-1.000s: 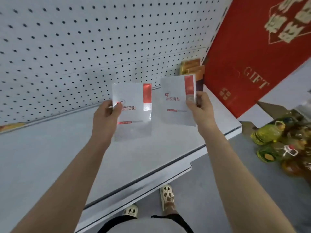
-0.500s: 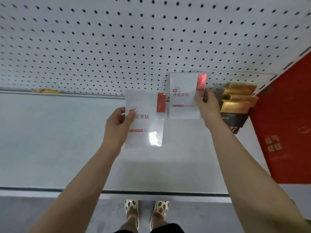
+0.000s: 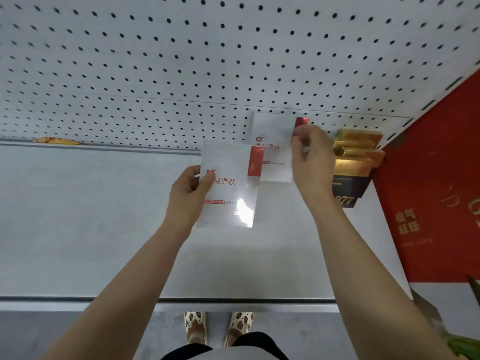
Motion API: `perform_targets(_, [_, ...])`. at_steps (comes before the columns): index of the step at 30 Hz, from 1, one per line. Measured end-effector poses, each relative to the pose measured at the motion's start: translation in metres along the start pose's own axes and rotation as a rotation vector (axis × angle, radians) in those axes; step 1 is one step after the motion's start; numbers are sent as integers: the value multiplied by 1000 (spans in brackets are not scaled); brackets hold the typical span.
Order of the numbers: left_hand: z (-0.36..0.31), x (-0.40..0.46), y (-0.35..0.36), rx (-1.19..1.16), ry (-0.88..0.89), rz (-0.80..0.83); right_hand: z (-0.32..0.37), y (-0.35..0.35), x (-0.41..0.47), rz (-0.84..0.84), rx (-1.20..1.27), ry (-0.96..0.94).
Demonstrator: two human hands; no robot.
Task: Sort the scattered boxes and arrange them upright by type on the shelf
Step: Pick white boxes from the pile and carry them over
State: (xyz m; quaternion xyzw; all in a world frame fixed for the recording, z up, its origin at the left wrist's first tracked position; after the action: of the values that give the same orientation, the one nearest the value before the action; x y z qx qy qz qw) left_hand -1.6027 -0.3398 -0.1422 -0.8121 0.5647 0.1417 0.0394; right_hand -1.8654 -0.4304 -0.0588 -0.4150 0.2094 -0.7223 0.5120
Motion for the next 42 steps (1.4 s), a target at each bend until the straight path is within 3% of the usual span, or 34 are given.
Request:
perform_targets(3, [5, -2, 17, -15, -21, 45, 13, 44, -24, 500, 193, 19])
perform_targets(5, [10, -2, 28, -11, -43, 78, 6, 55, -33, 608, 273, 91])
perform_targets(12, [34, 2, 53, 265, -34, 197, -9, 37, -9, 505, 284, 79])
perform_targets(18, [40, 5, 73, 390, -26, 293, -11, 24, 20, 325, 123, -19])
perform_targets(21, [36, 11, 80, 443, 14, 296, -6, 20, 25, 205, 2, -110])
perform_targets(27, [38, 18, 80, 486, 43, 278, -5, 26, 26, 164, -72, -153])
perform_targets(32, [38, 15, 79, 502, 52, 262, -1, 26, 24, 173, -135, -178])
perform_targets(37, [24, 5, 50, 493, 120, 134, 20, 14, 12, 51, -290, -231])
perform_targets(42, [3, -27, -14, 475, 257, -41, 52, 29, -31, 108, -95, -290])
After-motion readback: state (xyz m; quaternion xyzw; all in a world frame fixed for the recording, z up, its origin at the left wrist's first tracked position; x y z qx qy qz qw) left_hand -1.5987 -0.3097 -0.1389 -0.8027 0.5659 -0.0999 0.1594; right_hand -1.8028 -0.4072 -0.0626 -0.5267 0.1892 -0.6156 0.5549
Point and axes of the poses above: each hand's wrist, its own x-axis towards the middle knuckle, its own y-axis out of the palm, z = x × y, the point moved 10 cm from there along x, towards the middle knuckle, and after that the axes turned 10 degrees about -x, right-handed, at the moved point
